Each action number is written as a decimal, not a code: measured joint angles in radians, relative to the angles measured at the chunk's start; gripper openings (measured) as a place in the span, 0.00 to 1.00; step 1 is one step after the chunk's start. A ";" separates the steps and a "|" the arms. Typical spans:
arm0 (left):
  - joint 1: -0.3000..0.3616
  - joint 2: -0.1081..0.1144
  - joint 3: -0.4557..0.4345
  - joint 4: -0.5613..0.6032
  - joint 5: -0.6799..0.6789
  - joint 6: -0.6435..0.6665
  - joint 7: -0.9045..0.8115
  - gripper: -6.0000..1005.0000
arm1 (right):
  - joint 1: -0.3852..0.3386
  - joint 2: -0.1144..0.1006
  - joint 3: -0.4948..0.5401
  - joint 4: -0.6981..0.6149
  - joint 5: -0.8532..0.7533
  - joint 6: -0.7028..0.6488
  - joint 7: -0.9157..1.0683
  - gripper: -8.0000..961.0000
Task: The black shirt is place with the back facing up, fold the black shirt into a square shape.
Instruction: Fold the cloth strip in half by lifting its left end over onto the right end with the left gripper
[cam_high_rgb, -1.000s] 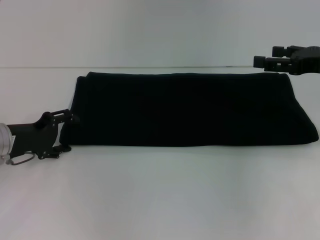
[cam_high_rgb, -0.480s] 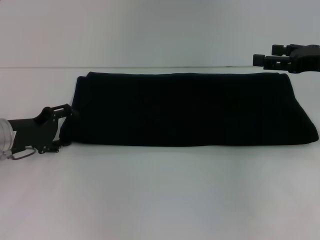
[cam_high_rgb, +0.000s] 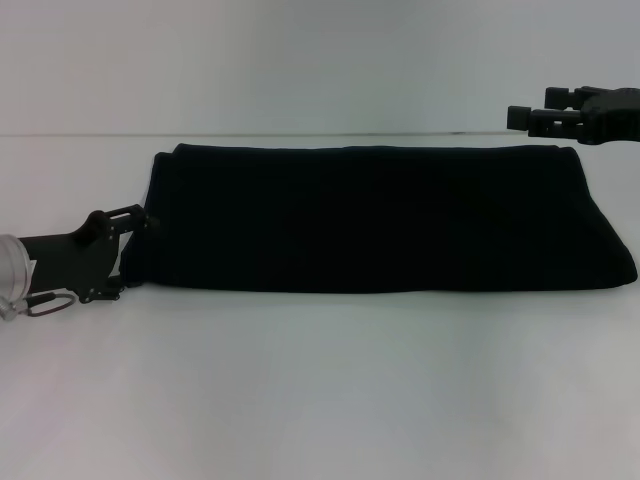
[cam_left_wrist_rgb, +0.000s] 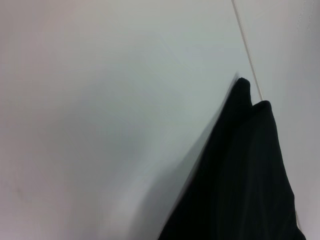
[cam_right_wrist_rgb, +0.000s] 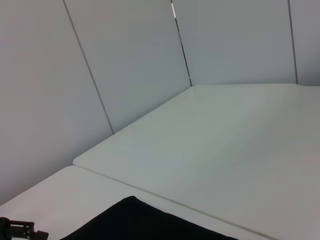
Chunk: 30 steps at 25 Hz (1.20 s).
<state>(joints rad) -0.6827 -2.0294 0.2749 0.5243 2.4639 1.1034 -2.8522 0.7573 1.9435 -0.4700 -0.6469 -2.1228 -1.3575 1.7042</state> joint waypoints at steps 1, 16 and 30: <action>0.000 0.000 0.001 -0.004 -0.001 -0.001 0.002 0.87 | 0.000 0.000 0.000 0.000 0.000 0.000 0.000 0.96; 0.000 0.001 0.000 -0.008 -0.001 0.009 0.010 0.87 | -0.001 0.000 0.001 -0.001 0.001 0.002 0.000 0.96; 0.007 0.001 0.003 -0.007 0.011 -0.003 0.083 0.58 | 0.000 0.000 0.001 0.000 0.001 0.003 0.000 0.96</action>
<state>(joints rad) -0.6753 -2.0287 0.2777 0.5170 2.4746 1.1004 -2.7687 0.7569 1.9434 -0.4693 -0.6474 -2.1214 -1.3544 1.7042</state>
